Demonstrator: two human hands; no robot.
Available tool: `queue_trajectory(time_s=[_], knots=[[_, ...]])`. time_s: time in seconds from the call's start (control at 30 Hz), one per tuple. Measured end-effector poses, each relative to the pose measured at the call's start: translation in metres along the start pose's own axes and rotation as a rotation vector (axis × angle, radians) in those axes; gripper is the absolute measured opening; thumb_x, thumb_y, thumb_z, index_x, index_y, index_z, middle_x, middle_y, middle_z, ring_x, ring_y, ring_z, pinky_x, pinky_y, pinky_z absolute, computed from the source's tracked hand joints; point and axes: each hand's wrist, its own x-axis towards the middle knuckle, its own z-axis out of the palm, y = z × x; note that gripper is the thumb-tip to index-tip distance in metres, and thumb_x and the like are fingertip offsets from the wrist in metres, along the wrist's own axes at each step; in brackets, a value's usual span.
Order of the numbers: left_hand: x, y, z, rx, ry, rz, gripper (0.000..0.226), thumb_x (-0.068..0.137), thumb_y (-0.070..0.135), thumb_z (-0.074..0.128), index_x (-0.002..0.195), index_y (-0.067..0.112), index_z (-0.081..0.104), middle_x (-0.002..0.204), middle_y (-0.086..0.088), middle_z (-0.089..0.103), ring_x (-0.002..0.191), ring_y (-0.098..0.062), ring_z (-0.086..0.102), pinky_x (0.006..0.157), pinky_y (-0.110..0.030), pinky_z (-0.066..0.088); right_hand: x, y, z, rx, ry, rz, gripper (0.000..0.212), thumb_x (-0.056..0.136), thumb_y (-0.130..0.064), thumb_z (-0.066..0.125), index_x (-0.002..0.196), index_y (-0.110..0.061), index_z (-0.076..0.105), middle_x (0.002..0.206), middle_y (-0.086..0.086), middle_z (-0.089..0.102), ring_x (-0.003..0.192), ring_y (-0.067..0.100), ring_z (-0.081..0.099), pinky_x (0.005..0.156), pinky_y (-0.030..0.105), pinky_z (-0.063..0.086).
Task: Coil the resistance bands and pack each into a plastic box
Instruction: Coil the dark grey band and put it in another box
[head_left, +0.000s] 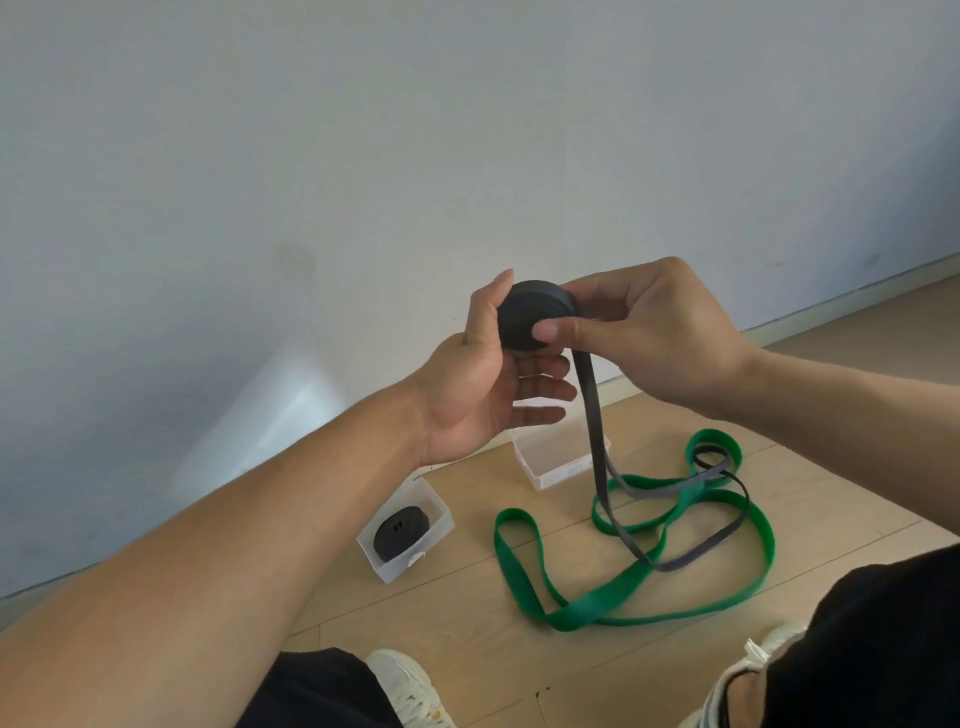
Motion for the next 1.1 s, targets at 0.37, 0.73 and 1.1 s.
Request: queue_trajectory(time_s=[0.37, 0.73, 1.1], knots=[[-0.004, 0.003, 0.007, 0.304, 0.197, 0.093, 0.037, 0.084, 0.057, 0.071, 0.091, 0.022, 0.081, 0.094, 0.003, 0.080, 0.092, -0.014, 0.076, 0.086, -0.034, 0.060, -0.007, -0.007, 0.006, -0.351, 0.051, -0.122, 0.010, 0.080, -0.037, 0.080, 0.089, -0.033, 0.081, 0.088, -0.005, 0.074, 0.088, 0.016, 0.068, 0.079, 0.041, 0.055], [-0.004, 0.006, -0.002, 0.055, 0.053, 0.107, 0.059, 0.088, 0.065, 0.051, 0.107, 0.014, 0.073, 0.091, -0.004, 0.074, 0.082, -0.018, 0.071, 0.081, -0.031, 0.049, -0.007, -0.004, 0.008, -0.185, 0.037, -0.104, 0.021, 0.087, -0.032, 0.076, 0.105, -0.042, 0.076, 0.085, -0.027, 0.075, 0.071, -0.011, 0.064, 0.067, 0.002, 0.044], [-0.007, -0.001, 0.003, 0.475, 0.252, 0.167, 0.055, 0.072, 0.076, 0.067, 0.097, 0.029, 0.082, 0.095, 0.000, 0.078, 0.084, -0.014, 0.076, 0.086, -0.036, 0.061, -0.010, -0.007, 0.002, -0.424, 0.040, -0.087, 0.036, 0.075, -0.052, 0.063, 0.104, -0.037, 0.079, 0.118, -0.008, 0.075, 0.101, 0.008, 0.072, 0.088, 0.032, 0.056]])
